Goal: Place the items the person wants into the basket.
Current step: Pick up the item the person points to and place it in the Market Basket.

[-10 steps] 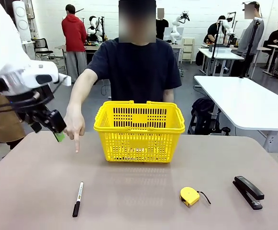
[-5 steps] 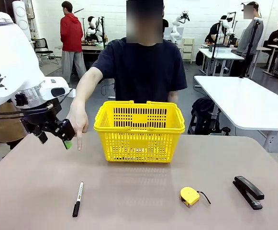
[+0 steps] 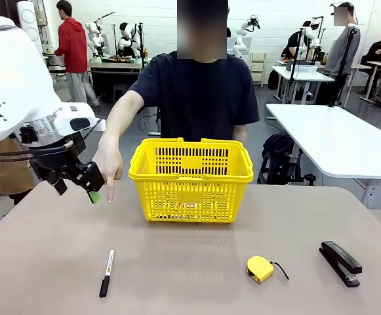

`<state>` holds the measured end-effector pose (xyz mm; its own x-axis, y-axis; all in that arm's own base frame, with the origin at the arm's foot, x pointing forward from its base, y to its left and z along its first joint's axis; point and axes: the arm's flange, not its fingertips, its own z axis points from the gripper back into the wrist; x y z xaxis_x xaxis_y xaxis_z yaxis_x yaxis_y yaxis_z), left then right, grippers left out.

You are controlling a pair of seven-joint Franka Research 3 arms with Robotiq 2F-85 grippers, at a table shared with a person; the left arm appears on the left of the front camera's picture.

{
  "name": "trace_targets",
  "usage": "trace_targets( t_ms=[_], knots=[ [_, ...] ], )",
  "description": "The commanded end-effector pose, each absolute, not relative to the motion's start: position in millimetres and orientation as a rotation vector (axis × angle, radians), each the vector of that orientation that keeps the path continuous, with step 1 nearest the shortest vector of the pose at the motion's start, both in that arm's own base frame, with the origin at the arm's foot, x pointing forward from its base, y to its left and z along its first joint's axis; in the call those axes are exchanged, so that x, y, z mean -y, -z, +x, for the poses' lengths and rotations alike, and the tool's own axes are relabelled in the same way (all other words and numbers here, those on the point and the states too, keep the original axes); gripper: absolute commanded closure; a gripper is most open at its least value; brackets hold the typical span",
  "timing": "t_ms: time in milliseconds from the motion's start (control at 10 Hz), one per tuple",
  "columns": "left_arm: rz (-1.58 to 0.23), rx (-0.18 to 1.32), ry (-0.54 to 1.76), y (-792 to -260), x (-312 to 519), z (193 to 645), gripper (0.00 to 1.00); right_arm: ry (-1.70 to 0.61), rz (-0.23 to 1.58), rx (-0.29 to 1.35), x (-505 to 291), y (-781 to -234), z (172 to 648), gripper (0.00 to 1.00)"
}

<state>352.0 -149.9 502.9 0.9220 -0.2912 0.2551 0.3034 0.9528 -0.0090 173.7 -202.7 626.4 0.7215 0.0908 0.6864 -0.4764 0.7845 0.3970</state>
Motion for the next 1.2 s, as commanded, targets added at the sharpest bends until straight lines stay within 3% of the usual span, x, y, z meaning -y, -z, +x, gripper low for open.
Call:
trace_targets(
  t_ms=[0,400,800,1100],
  knots=[
    [-0.048,0.254,0.306,-502.8,150.4,351.9,0.05,-0.352,0.614,0.710,202.5,-624.8,174.5,0.00],
    [0.004,0.142,0.067,-439.7,190.1,325.2,0.05,-0.352,0.614,0.710,202.5,-624.8,174.5,0.00],
    [-0.010,0.067,-0.057,-370.5,205.6,342.9,0.05,-0.352,0.614,0.710,202.5,-624.8,174.5,0.00],
    [-0.029,0.094,-0.062,-342.5,207.9,349.6,0.05,-0.352,0.614,0.710,202.5,-624.8,174.5,0.00]
  ],
)
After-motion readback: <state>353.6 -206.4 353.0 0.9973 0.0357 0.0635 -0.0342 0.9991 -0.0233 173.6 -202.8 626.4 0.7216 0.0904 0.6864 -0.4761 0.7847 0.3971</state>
